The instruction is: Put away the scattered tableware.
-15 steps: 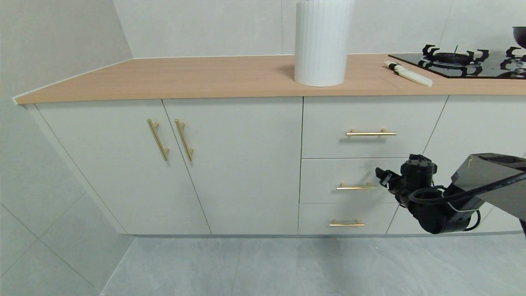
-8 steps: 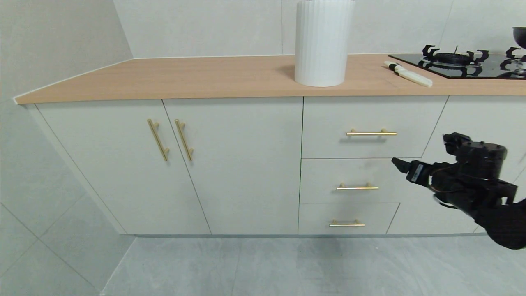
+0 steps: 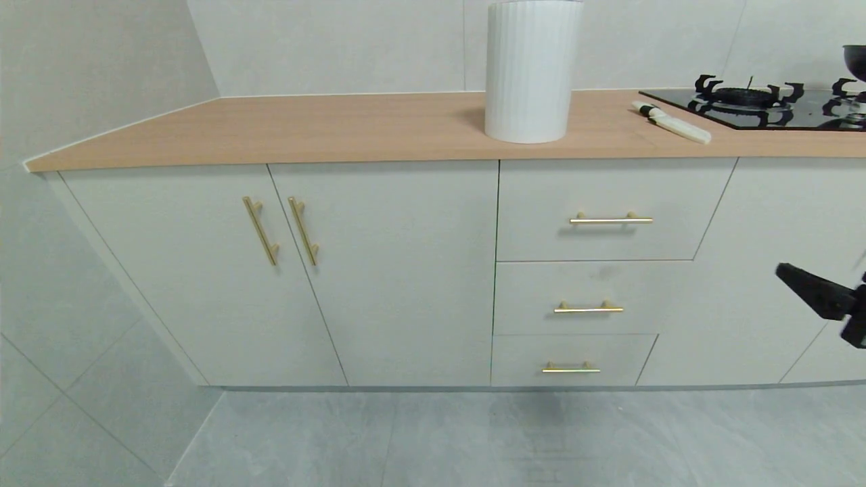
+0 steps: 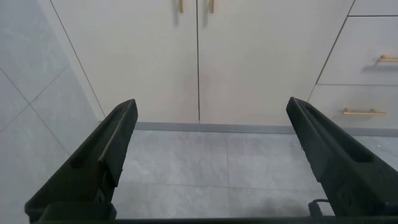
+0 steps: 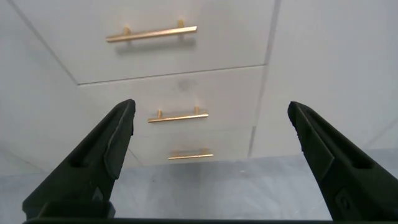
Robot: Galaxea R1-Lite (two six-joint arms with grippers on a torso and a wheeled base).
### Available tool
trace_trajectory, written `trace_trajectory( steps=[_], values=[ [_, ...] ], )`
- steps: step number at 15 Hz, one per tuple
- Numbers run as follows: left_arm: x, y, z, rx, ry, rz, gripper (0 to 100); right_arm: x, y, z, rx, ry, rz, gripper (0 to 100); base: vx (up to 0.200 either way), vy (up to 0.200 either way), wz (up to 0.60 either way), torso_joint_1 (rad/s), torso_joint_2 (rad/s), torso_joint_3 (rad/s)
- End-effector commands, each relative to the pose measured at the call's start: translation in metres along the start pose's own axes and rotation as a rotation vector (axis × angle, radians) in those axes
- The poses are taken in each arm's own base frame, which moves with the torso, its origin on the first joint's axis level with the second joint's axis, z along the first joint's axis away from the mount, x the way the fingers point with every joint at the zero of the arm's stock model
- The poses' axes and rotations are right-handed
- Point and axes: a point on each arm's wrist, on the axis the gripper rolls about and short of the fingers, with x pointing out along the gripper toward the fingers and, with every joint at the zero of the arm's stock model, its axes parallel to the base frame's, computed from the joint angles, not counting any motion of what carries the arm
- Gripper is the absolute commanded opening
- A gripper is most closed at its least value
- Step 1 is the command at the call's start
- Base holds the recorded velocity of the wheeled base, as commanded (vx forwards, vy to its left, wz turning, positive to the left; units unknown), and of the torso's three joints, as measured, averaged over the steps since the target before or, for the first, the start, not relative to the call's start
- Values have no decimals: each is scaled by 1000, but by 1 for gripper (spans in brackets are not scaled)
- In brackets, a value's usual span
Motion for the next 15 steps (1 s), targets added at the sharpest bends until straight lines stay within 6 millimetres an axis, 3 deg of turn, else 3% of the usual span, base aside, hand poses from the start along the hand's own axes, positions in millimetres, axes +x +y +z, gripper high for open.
trace_trajectory(
  steps=[1,2,3,7,10,13,15],
  values=[
    [0,0,0,0,0,0,100,-77,-13,4,-12,-113,13,100,0,0,0,0,0,0],
    [0,0,0,0,0,0,100,-112,-20,-7,-30,-105,22,100,0,0,0,0,0,0],
    [0,0,0,0,0,0,100,-126,-23,-15,-35,-98,38,100,0,0,0,0,0,0],
    [0,0,0,0,0,0,100,-163,-32,-53,-42,-107,80,100,0,0,0,0,0,0],
    [0,0,0,0,1,1,100,-168,-36,-86,-172,-121,59,100,0,0,0,0,0,0],
    [0,0,0,0,0,0,100,-164,-37,-94,-173,-87,38,100,0,0,0,0,0,0],
    [0,0,0,0,1,0,100,-164,-38,-95,-176,-80,-75,100,0,0,0,0,0,0]
  ],
)
